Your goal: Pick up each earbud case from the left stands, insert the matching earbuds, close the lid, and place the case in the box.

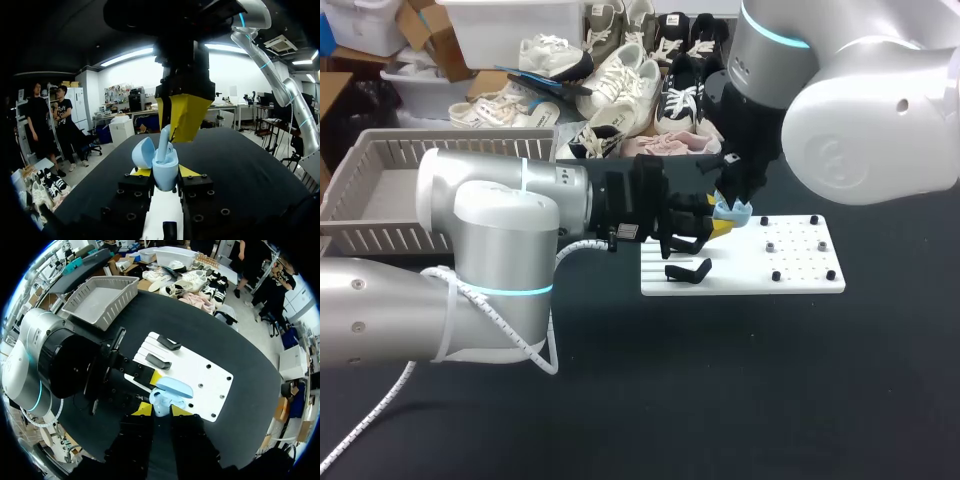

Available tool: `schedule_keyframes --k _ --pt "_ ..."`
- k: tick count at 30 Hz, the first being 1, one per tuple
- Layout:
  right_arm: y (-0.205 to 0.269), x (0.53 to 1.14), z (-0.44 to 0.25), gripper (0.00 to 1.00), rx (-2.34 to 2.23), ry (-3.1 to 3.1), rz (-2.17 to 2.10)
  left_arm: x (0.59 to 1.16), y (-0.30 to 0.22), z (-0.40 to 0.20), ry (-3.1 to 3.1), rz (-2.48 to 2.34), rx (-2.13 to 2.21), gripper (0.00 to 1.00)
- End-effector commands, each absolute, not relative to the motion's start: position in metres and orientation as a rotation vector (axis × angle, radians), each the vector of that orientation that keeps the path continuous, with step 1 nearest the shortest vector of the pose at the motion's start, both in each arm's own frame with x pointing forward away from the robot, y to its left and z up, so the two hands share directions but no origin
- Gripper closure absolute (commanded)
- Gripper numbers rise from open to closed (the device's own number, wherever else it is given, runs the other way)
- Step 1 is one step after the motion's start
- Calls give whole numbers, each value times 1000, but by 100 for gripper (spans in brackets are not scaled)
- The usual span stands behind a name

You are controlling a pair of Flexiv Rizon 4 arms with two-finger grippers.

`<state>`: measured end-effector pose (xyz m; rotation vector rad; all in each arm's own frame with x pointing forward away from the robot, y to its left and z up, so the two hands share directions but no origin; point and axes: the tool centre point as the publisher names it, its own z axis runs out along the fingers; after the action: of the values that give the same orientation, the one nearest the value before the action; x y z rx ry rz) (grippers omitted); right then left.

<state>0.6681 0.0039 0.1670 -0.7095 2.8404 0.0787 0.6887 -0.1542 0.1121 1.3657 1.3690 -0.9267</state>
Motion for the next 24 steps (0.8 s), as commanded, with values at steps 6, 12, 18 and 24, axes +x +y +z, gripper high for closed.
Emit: schedule_keyframes --k 6,12,18,24 --pt "5 668 165 100 -718 2846 78 688 -154 112 1368 -925 1363 100" --pt "5 668 164 100 -719 2849 77 688 -154 112 1368 -925 1363 100" --pt "6 670 165 100 -721 2845 79 688 -154 112 1368 -925 1363 100" --pt "7 672 166 100 -726 2842 75 688 -154 112 1368 -925 1363 100"
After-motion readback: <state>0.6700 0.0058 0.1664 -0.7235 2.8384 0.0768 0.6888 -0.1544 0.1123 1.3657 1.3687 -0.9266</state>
